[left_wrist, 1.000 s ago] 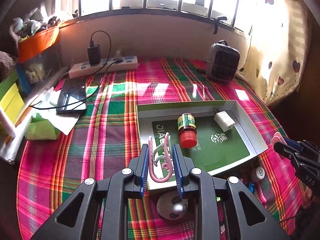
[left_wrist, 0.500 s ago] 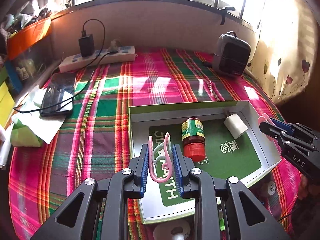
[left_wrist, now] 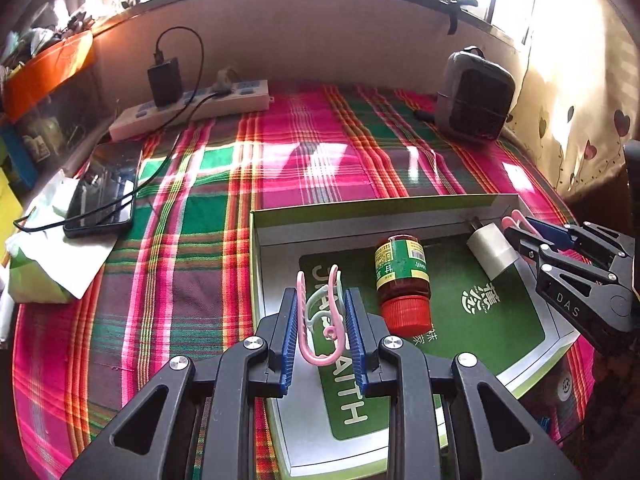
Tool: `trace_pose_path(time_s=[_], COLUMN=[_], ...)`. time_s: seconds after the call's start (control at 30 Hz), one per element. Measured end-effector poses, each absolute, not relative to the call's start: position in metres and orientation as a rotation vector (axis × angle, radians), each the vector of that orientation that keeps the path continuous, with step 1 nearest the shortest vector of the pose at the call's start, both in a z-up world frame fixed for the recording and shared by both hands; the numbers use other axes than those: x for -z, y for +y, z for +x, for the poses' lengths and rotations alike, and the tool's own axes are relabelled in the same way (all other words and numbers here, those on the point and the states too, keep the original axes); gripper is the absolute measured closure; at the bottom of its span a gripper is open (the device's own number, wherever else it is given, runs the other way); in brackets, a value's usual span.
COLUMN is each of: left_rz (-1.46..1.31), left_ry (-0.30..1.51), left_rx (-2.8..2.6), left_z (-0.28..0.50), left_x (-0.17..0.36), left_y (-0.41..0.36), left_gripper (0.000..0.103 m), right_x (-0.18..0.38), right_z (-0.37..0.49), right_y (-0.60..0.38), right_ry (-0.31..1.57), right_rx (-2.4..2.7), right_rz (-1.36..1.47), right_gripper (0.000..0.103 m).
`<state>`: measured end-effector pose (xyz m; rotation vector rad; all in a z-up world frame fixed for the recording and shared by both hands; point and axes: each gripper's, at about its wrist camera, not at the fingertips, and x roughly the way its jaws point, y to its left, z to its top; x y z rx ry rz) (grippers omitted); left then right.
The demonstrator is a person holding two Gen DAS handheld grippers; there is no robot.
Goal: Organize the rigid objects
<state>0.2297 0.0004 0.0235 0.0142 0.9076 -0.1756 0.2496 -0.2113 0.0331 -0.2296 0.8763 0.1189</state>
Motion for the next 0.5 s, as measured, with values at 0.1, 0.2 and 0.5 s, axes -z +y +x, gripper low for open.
trace_pose_path(time_s=[0.1,0.2,0.5], left_rz=[0.013,0.014,0.03], left_ry=[0.91,0.907,0.902], left_rx=[0.179,0.178,0.178], left_z=[0.2317,0.2326,0.2346], left_x=[-0.0226,-0.0224,-0.0197], left_y=[-0.0002,-0.0012,-0.006], left_gripper=[0.081,0.081,0.081], right_x=[-0.0316,-0.0306,-0.0262], right_z=[0.2515,0.254,0.2547], right_y=[-0.2113,-0.2107,-0.2086], right_ry=[0.876,0.887,0.895], right_rx=[-0.129,-0.163,-0.198], right_rz=[-0.228,-0.2,-0.156], right_gripper=[0.079,0.079,0.079])
